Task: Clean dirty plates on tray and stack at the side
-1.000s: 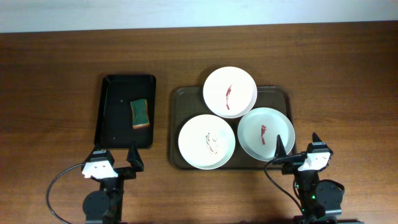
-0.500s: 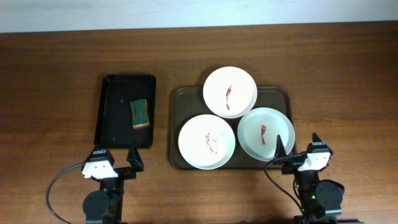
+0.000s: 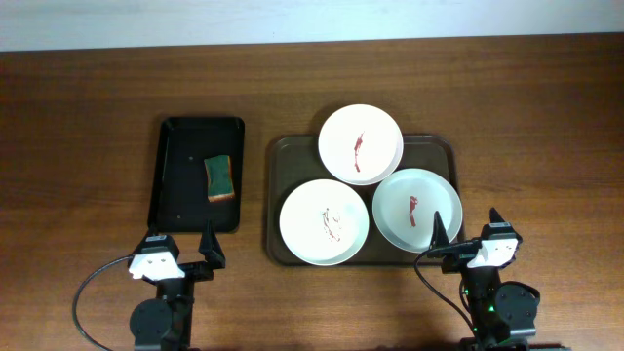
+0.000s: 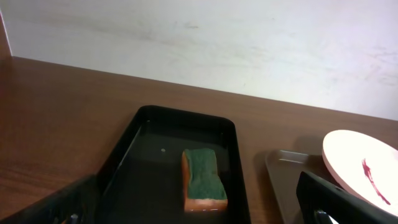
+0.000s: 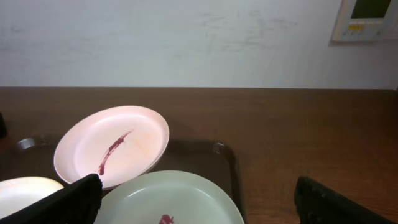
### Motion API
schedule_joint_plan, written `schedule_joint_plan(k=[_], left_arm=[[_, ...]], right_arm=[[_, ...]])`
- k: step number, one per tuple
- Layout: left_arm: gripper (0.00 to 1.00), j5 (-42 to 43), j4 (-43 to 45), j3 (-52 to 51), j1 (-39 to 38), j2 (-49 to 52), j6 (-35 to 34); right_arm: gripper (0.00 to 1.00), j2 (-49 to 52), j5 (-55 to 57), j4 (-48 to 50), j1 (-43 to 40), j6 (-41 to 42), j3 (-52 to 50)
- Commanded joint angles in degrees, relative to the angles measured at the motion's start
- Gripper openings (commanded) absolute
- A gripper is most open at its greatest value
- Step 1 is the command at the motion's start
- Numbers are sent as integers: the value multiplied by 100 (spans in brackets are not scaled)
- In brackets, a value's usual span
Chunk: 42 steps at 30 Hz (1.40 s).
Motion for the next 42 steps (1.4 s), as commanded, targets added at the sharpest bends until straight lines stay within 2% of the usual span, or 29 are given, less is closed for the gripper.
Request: schedule_joint_plan(k=[1, 7, 10, 16, 19, 21, 26, 31, 36, 42], left_arm=[[99, 44, 7, -48, 31, 103, 98], [99, 85, -61, -2, 31, 540, 98], [99, 114, -328, 251, 31, 894, 96], [99, 118, -1270, 1412, 31, 1829, 98], [100, 247, -1707, 2072, 31, 2433, 101], [99, 247, -2245, 2675, 31, 2981, 343], [99, 769, -3493, 4039, 31, 4120, 1692], [99, 824, -4610, 5346, 31, 5003, 1659], [99, 863, -5160, 5598, 31, 5163, 1414], [99, 1384, -4640, 5598, 31, 5163, 1228]], right_arm=[[99, -20, -55, -52, 37, 50, -4], [99, 0, -278, -435, 37, 868, 203], [99, 0, -402, -942, 37, 890, 466], [99, 205, -439, -2079, 37, 890, 1202], [99, 610, -780, -2461, 37, 890, 1580], [99, 1185, -1128, -2732, 37, 890, 2031], [99, 2557, -1150, -3467, 37, 885, 3119], [99, 3882, -1163, -4721, 37, 887, 4465], [99, 4767, -1202, -5213, 37, 885, 5309], [99, 5206, -1569, -5123, 37, 887, 5392]])
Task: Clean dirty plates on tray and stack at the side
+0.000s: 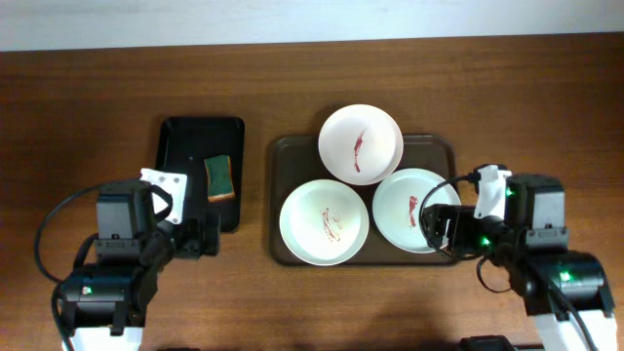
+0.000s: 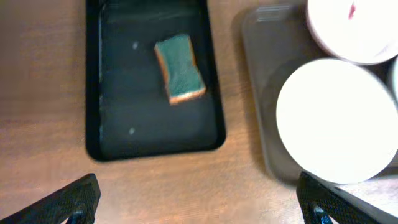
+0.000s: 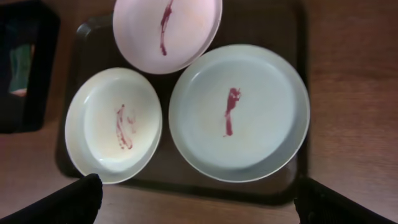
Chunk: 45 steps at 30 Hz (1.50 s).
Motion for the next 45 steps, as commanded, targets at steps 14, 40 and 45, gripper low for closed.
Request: schedule_joint_plan(k=[14, 40, 45], left_arm=[[100, 229, 1412, 1320, 35, 2907, -411], [62, 11, 2094, 1360, 20, 5549, -409], [66, -101, 2057, 1340, 20, 5698, -409]], right_arm=[[81, 1445, -1121, -120, 157, 76, 122], [73, 3823, -1115, 933, 1762, 1099, 122], [73, 3823, -1115, 931, 1762, 1099, 122]])
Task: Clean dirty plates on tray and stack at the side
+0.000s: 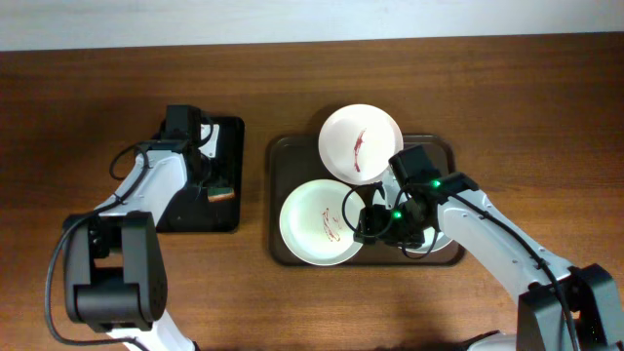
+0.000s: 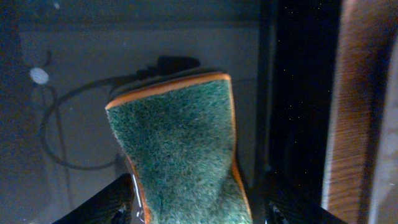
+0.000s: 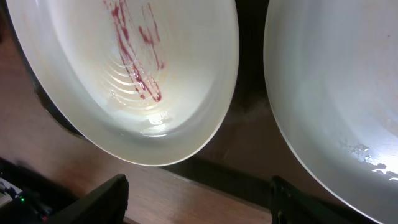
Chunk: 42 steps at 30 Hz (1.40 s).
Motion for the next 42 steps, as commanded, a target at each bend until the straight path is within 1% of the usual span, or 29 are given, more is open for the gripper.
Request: schedule_joint_plan(k=[1, 2, 3, 6, 9, 10, 16, 19, 25, 26, 27, 29, 31, 35, 37, 39, 42], left_arm=[[64, -177, -22, 85, 20, 133, 7], [63, -177, -17, 85, 20, 133, 7], [59, -175, -17, 85, 20, 133, 7], [41, -175, -17, 85, 20, 133, 7], [5, -175, -20, 85, 20, 133, 7], [0, -173, -20, 85, 20, 133, 7], [0, -170, -192, 201, 22, 72, 7], [0, -170, -393, 306, 26, -85, 7], [0, -24, -658, 306, 24, -282, 7], [0, -17, -706, 304, 24, -282, 7], [0, -15, -745, 304, 24, -282, 7], [0, 2, -798, 304, 24, -282, 7], [0, 2, -800, 306, 24, -282, 7], [0, 133, -800, 306, 24, -282, 2], [0, 129, -798, 306, 24, -282, 4], [0, 129, -798, 306, 24, -286, 4], [0, 131, -804, 306, 24, -310, 4]], right_arm=[[73, 39, -9, 15, 48, 28, 103], [73, 39, -9, 15, 48, 28, 103], [73, 39, -9, 15, 48, 28, 103], [73, 39, -9, 17, 48, 28, 103], [73, 39, -9, 15, 48, 26, 103], [73, 39, -9, 15, 48, 28, 103], [73, 39, -7, 17, 48, 24, 103], [77, 39, -9, 20, 48, 24, 103], [76, 42, 83, 42, 48, 55, 103], [70, 42, 273, 31, 50, 221, 103], [60, 42, 415, 37, 50, 380, 101], [47, 76, 444, 157, 50, 479, 101], [44, 140, 444, 208, 50, 498, 101], [43, 424, 442, 232, 74, 498, 101], [35, 636, 435, 323, 107, 525, 101], [24, 811, 391, 452, 146, 590, 101], [19, 1038, 387, 721, 258, 625, 101]])
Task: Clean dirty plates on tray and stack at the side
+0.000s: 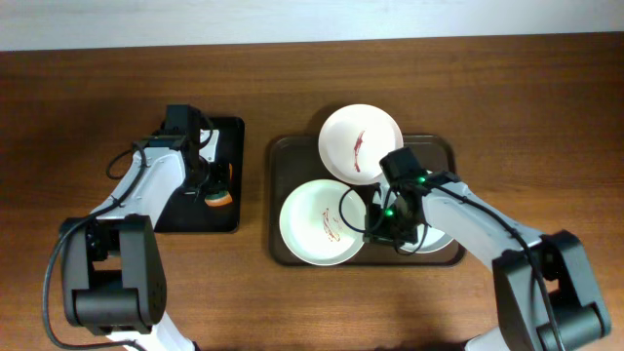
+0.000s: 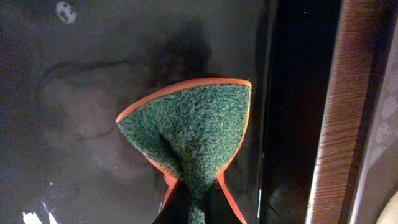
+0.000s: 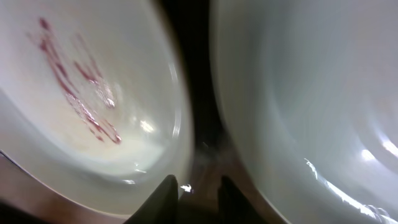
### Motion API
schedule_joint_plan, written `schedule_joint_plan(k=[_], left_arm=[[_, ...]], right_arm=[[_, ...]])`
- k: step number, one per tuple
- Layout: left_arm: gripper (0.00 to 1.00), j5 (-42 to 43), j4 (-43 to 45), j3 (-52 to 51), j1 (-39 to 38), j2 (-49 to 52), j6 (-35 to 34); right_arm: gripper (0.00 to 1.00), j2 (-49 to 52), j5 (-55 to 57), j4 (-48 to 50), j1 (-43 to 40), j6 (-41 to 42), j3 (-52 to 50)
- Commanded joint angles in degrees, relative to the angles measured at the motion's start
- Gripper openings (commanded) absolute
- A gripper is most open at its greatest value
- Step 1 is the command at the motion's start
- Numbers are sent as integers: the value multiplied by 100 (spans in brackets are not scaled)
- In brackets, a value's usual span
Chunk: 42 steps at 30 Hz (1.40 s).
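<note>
Three white plates with red smears lie on the brown tray (image 1: 292, 156): a back plate (image 1: 361, 141), a front-left plate (image 1: 317, 222) (image 3: 81, 93) and a right plate (image 3: 311, 93), which my right arm largely covers in the overhead view. My right gripper (image 1: 375, 222) (image 3: 196, 186) sits low in the gap between the two front plates, its jaws closed on the front-left plate's rim. The green-and-orange sponge (image 1: 218, 195) (image 2: 186, 130) is pinched into a fold by my left gripper (image 2: 196, 202), just above the black tray (image 1: 180, 210).
The black tray's floor (image 2: 74, 124) shows a wet patch where the sponge lay. Bare wooden table (image 1: 526, 117) surrounds both trays. A strip of wood (image 2: 348, 112) separates the black tray from the brown one.
My left gripper has shut on the sponge, which is now squeezed into a fold. My right gripper's fingers, wide apart then, have closed on the front-left plate's rim between the two plates.
Both arms first rested at the table's front edge, grippers open. Then both were raised, looking down on the trays. Then the left gripper straddled the sponge and the right stood open over the front plates. Now each is shut, on sponge and plate rim.
</note>
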Motion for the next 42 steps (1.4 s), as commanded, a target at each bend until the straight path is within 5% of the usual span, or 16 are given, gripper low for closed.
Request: schedule_joint_plan(k=[1, 5, 20, 42], left_arm=[[0, 103, -9, 127, 24, -234, 20], [0, 98, 17, 127, 26, -520, 22], [0, -96, 1073, 127, 24, -2339, 24], [0, -94, 2859, 127, 26, -3665, 422]], right_arm=[[17, 289, 83, 227, 195, 74, 101], [4, 413, 162, 409, 247, 76, 101], [4, 413, 629, 804, 251, 372, 101], [4, 413, 629, 811, 251, 372, 101]])
